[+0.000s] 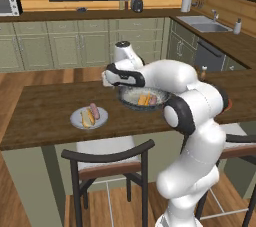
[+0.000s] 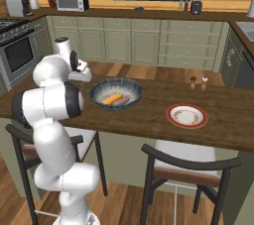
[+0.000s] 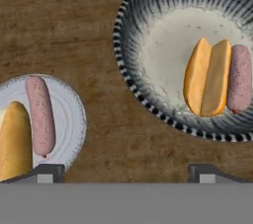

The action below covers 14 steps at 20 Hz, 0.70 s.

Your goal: Place one bun and one sausage from the bowl on each plate.

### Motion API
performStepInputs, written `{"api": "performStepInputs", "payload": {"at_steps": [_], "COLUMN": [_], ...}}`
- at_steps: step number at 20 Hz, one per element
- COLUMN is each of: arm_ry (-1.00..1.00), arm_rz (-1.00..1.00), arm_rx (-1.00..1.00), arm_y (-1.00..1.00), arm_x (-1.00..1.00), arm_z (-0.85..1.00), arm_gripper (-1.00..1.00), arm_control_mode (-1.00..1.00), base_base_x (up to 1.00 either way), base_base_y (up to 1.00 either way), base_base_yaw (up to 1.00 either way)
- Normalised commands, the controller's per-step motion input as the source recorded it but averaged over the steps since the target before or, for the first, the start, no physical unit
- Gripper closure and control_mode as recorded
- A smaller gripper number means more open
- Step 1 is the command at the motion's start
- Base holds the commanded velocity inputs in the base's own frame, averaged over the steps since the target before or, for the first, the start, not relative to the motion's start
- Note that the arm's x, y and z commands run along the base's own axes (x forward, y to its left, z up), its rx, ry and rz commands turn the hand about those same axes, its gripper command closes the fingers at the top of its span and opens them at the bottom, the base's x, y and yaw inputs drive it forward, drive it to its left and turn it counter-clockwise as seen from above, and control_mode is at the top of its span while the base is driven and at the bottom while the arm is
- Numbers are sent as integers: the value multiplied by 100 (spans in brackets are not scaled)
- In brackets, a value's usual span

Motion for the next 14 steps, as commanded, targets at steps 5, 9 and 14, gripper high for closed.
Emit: {"api": "performStepInputs", "payload": {"at_steps": [5,9,14], "arm_ry": [-1,11,11], "arm_rz": [-9,-18,-7], "arm_rx": [8,10,9], "arm_y": [-100,-100,-85], "arm_x": [0,29,48], "arm_z": [-10,-42,-52], "arm_gripper": [-100,-100,-100], "arm_control_mode": [-100,-100,-100], "base_base_x": [0,0,0], "base_base_y": [0,0,0], "base_base_yaw": [0,0,0]}}
